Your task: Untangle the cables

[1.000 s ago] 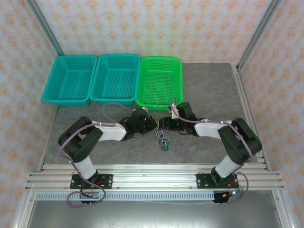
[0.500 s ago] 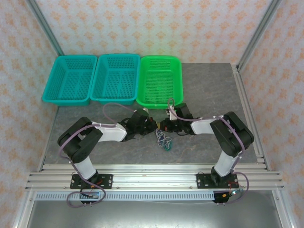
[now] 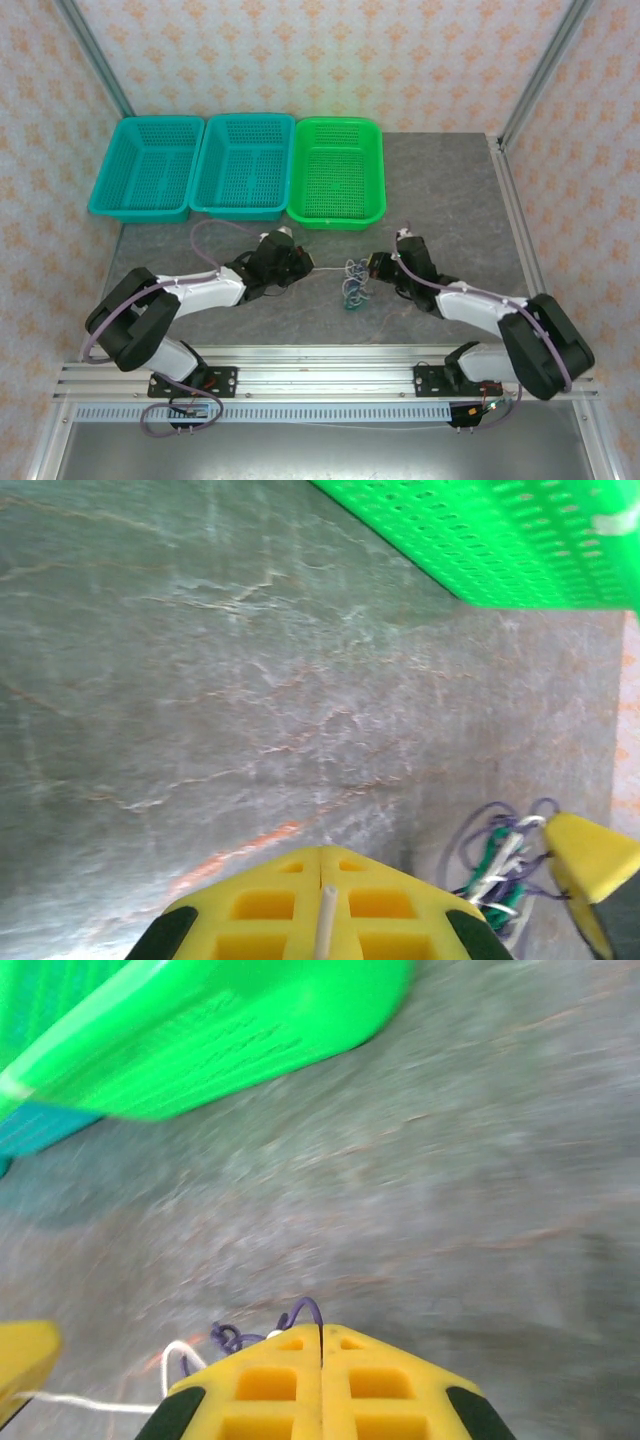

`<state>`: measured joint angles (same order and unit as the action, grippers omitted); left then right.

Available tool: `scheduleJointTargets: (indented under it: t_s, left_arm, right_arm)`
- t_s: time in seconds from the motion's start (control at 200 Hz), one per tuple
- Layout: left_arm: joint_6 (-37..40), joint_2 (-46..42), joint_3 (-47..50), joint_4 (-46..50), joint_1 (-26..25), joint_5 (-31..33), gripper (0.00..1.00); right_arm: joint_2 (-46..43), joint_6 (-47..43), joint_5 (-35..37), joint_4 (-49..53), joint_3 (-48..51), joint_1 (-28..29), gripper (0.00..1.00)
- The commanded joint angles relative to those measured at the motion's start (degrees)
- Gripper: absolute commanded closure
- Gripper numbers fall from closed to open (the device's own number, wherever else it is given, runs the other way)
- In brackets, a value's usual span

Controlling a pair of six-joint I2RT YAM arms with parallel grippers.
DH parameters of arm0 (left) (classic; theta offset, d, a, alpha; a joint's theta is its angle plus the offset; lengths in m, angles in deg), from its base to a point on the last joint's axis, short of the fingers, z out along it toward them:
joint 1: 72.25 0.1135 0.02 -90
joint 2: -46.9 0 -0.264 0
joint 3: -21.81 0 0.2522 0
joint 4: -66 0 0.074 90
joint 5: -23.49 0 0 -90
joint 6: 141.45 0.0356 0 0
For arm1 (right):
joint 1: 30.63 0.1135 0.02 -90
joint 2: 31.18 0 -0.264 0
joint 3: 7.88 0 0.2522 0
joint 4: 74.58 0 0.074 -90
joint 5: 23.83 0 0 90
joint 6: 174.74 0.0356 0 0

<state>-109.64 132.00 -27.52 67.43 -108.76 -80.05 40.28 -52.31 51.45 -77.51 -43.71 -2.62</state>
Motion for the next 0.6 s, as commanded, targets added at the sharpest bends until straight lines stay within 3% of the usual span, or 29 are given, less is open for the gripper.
scheduleJointTargets:
  t_s: [0.0,0.18,0.345,0.596]
  left_arm:
    - [1.8,-1.8,1.3,5.1,1.2,4.4,1.0]
    - [1.8,-3.4,1.6,7.3,1.8,5.9,1.0]
    - [1.4,-6.1,3.6,10.1,3.8,7.4,1.0]
    - [3.0,-18.2,9.0,19.3,12.1,9.8,1.0]
  right_arm:
    - [-5.8,4.8,14.2,6.8,2.7,-5.3,1.0]
    - [-14.0,5.2,13.4,14.7,4.1,-16.0,1.0]
    - [-16.8,4.8,8.4,18.8,3.8,-27.0,1.0]
    - [-16.8,0.1,6.2,24.1,-0.4,-36.9,1.0]
